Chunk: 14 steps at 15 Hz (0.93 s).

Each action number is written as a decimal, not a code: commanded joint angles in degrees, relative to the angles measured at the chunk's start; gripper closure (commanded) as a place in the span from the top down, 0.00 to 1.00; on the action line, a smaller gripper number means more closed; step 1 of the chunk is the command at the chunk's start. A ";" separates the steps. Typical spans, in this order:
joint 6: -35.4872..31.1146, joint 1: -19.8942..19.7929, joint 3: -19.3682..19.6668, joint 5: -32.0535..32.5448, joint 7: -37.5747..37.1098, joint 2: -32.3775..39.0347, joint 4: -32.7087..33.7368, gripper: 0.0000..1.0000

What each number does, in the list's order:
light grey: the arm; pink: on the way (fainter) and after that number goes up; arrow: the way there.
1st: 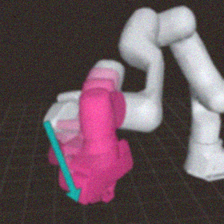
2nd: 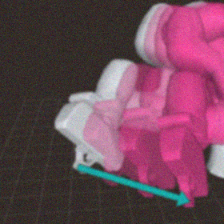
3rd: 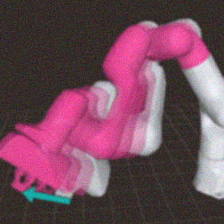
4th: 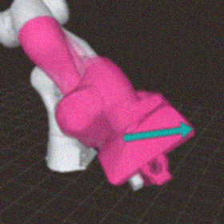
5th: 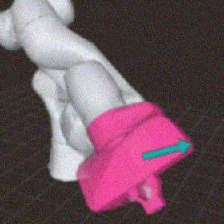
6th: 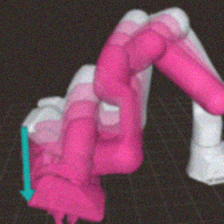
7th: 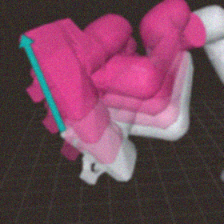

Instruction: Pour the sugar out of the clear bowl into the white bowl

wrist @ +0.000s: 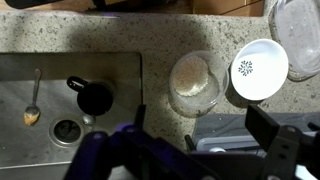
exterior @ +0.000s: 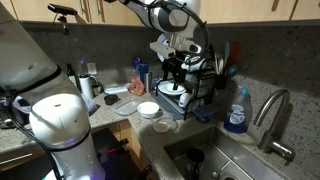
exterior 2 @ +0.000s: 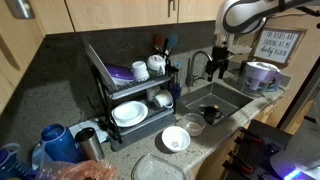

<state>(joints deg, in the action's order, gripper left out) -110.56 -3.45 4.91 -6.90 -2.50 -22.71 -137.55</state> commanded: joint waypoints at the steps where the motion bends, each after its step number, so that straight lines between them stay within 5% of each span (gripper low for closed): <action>1: 0.12 -0.32 -0.27 -0.11 0.11 0.00 0.10 1.00; 14: -14.69 7.30 -3.62 0.50 15.49 3.88 -6.97 1.00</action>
<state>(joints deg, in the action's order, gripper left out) -120.49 2.83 1.71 -6.88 8.32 -20.12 -142.54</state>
